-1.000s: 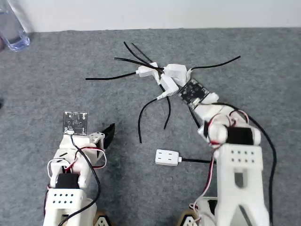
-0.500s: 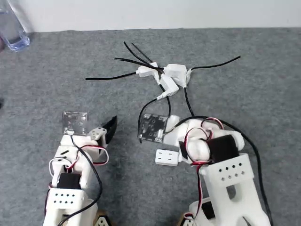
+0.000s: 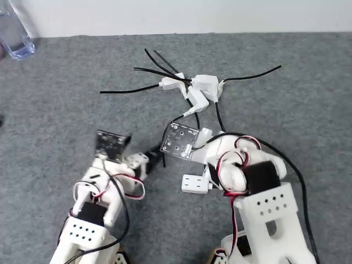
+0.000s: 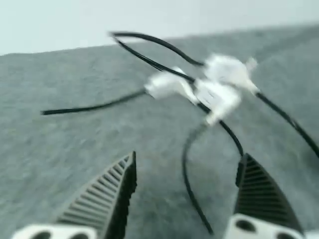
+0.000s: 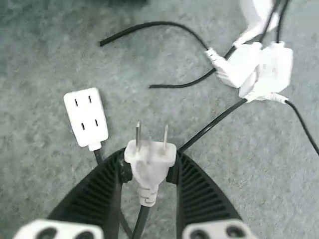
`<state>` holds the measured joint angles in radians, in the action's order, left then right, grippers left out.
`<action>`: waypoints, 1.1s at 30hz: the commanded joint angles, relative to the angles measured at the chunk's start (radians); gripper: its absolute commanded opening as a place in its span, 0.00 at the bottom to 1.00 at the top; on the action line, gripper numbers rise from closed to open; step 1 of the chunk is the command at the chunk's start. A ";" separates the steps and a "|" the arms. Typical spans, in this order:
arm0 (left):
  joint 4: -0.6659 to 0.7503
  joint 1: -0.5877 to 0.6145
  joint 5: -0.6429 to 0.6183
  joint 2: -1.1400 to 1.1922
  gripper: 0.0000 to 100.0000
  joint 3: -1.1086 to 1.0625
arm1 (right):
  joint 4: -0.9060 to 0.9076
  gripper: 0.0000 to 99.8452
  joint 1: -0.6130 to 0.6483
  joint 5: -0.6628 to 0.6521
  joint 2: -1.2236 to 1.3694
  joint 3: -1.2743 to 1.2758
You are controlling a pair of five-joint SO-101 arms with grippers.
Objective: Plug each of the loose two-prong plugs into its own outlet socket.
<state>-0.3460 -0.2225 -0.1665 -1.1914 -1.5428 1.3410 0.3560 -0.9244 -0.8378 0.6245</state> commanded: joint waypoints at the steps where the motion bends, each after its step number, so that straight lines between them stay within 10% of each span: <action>1: 0.149 -0.031 -0.173 -0.014 0.30 0.008 | -0.082 0.01 -0.010 0.055 -0.088 0.055; 5: 0.328 0.074 -0.614 -0.014 0.21 0.036 | -0.154 0.01 -0.012 0.130 -0.229 0.143; 10: 0.333 0.026 -0.830 -0.014 0.17 0.038 | -0.196 0.01 -0.012 0.186 -0.397 0.259; 19: 0.334 -0.235 -0.985 -0.014 0.06 0.056 | -0.341 0.01 -0.056 0.255 -0.478 0.404; 33: 0.382 -0.267 -1.088 -0.095 0.03 0.074 | -0.441 0.01 -0.127 0.224 -0.433 0.414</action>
<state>0.0023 -0.4726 -1.2467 -1.2252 -1.5136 0.9513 0.2654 -0.6882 -1.2935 1.0480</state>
